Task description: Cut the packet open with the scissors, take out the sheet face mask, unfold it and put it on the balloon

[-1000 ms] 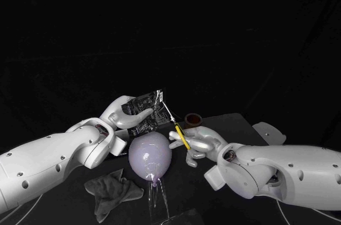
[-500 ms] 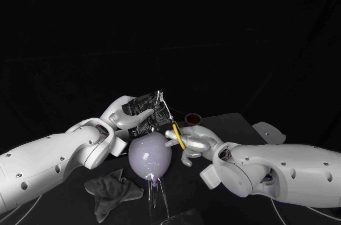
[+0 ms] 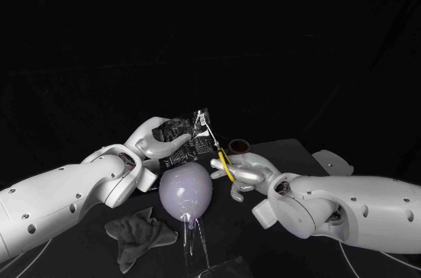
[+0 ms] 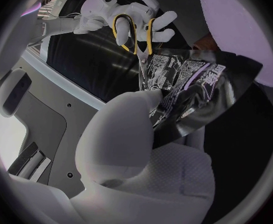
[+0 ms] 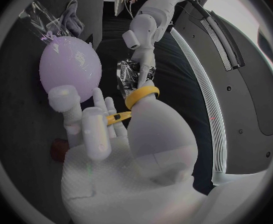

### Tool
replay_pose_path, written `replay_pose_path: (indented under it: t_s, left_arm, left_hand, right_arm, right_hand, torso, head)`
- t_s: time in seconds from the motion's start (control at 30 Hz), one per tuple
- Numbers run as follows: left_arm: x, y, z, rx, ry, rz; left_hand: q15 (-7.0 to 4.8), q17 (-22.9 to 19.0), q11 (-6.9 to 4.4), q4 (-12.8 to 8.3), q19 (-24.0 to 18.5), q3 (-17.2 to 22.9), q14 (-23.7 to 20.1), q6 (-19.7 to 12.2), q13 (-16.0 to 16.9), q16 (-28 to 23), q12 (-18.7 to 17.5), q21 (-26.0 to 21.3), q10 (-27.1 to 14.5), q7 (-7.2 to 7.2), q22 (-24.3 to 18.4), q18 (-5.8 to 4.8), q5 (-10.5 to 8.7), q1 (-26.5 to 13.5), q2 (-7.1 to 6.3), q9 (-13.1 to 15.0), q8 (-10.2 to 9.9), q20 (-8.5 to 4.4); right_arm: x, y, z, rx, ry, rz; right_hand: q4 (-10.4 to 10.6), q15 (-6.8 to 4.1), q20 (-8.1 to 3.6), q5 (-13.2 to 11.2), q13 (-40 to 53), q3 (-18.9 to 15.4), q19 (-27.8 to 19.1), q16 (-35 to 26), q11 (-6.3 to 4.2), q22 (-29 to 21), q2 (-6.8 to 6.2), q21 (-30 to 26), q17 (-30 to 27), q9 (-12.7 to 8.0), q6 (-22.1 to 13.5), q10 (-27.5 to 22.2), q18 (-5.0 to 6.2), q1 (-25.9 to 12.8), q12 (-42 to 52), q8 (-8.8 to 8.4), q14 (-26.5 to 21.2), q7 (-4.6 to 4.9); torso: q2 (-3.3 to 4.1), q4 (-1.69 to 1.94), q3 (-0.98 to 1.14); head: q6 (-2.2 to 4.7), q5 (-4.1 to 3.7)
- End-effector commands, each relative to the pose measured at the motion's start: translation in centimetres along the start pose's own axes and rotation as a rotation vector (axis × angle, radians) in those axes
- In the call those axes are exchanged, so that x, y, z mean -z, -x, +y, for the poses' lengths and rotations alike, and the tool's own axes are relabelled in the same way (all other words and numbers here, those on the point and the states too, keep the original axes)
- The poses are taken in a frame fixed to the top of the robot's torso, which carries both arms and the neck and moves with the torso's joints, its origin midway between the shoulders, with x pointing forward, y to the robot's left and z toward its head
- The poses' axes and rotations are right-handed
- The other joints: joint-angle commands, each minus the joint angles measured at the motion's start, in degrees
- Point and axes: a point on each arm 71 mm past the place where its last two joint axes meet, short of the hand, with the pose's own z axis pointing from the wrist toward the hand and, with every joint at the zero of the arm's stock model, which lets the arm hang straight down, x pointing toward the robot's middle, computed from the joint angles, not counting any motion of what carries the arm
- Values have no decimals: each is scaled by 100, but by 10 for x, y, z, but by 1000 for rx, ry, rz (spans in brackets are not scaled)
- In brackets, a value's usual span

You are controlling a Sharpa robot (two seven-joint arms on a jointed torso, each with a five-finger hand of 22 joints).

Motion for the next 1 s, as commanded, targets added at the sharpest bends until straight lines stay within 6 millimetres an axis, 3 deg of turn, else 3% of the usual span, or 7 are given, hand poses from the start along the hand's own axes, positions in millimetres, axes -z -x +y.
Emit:
replay_pose_path:
  t_s: [0.03, 0.83, 1.0]
  left_arm:
    - [0, 0, -2, -43, -32, 3]
    - [-1, -6, -4, -56, -24, 45]
    - [-1, -6, -5, -58, -34, 38]
  left_hand:
    - [-38, 6, 5, -61, 19, 22, -12, 37, 0, -11, -27, 23, 20, 2, -3, 119, 18, 15, 21, 250, 22, -1]
    - [-40, 7, 3, -75, 21, 28, -10, 42, 0, -12, -27, 28, 23, 0, -1, 118, 18, 13, 12, 255, 22, -5]
    - [-40, 7, 3, -75, 21, 28, -10, 42, 0, -12, -27, 28, 23, 0, -1, 118, 18, 13, 12, 255, 22, -5]
  right_arm:
    - [0, 2, 2, 12, 7, 9]
    - [-1, 0, 3, 21, 16, -4]
    - [-2, 2, 2, 18, 10, -22]
  right_hand:
    - [9, 38, -2, -18, -9, 31, 29, 19, -18, -2, 4, 19, -12, -6, -25, 51, 91, 39, 34, 15, 47, 545]
    - [11, 34, -5, -19, -33, 31, 20, 4, -22, -22, 10, -2, -56, -20, -8, 60, 95, 48, 30, 41, 35, 541]
    - [-65, -151, -142, -15, 53, -4, 336, 151, -235, 305, 184, 568, 303, -5, 517, 799, -7, 232, 369, 413, 155, 305]
  torso:
    - [-1, -6, 3]
    - [-1, 2, 1]
    - [2, -3, 1]
  head:
    - [-7, -4]
    - [-23, -53]
    - [-40, -44]
